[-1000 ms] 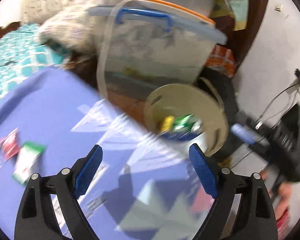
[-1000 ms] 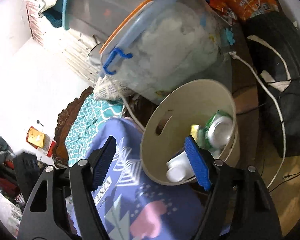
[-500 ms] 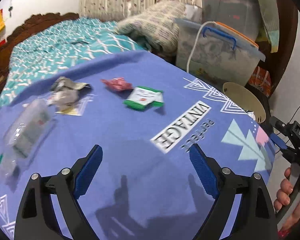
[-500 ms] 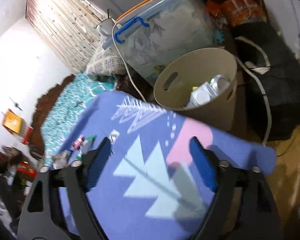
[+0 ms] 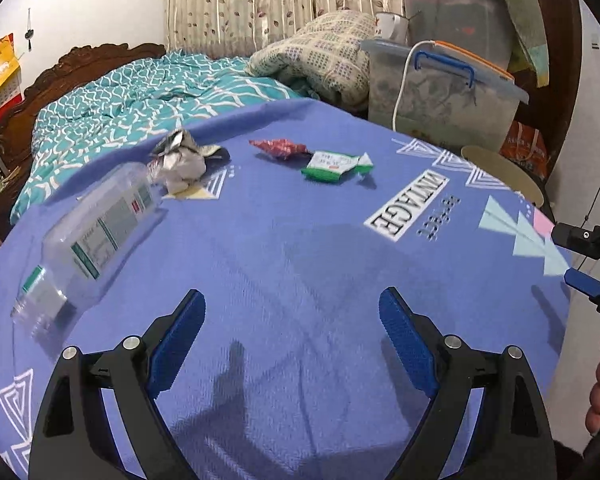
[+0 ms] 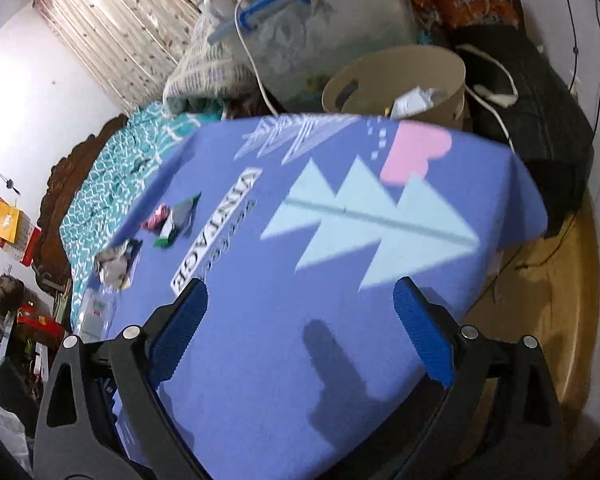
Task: Collect trash
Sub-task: 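Move both tools back over the table toward the remaining trash, then grasp the clear bottle with the left tool while the right grasps snack wrappers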
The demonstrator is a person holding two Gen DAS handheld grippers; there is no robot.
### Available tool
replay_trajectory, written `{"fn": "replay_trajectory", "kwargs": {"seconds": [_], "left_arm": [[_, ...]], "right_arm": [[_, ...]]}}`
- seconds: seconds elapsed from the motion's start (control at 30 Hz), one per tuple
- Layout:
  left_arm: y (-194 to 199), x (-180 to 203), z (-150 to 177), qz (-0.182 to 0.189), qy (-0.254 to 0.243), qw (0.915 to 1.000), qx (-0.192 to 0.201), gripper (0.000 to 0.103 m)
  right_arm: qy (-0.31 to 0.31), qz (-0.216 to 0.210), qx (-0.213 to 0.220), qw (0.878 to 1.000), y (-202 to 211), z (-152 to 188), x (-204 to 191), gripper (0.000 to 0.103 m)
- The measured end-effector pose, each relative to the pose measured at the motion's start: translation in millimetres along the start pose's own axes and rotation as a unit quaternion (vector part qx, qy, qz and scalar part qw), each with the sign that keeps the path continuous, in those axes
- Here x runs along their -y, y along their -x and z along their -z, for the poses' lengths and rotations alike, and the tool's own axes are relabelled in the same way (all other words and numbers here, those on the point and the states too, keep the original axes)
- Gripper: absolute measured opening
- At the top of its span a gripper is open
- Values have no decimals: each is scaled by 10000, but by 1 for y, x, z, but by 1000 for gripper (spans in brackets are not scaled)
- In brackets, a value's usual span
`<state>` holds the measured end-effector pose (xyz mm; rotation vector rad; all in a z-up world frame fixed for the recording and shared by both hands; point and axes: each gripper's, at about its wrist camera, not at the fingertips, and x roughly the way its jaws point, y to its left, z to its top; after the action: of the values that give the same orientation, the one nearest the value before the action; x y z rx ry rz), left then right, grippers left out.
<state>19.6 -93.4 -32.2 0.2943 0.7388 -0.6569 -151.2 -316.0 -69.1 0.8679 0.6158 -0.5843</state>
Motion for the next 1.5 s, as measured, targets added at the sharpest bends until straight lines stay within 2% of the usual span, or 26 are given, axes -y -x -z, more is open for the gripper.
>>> {"fn": "replay_trajectory", "kwargs": {"seconds": [0.07,0.33,0.73,0.83,1.0,1.33,1.4,1.5], "left_arm": [[3,0,-1,17,-17,10000,95,85],[4,16,3,-229,-431,9985,231,85],[4,15,3,-811,-344,9958,251,86],[8,15,3,-899,-323,9948,352,91],[13,18,5,-1114,-367,9919,479,91],[21,15,6,-1342,-309,9884,646,94],[21,11,5,-1343,-237,9888,609,94],[23,7,4,-1230,-396,9904,494,94]], "right_arm": [[-34,33,-190,9998,-4,8,1,94],[312,194,-161,9992,-6,18,-6,99],[672,291,-42,9973,-7,24,-11,100],[769,267,-38,9967,-7,25,-12,100],[886,206,-73,9958,-7,25,-11,100],[1280,247,-28,9915,-7,32,-15,100],[1364,199,-22,9904,-7,34,-18,96],[1774,69,-80,9841,-8,40,-33,80]]}}
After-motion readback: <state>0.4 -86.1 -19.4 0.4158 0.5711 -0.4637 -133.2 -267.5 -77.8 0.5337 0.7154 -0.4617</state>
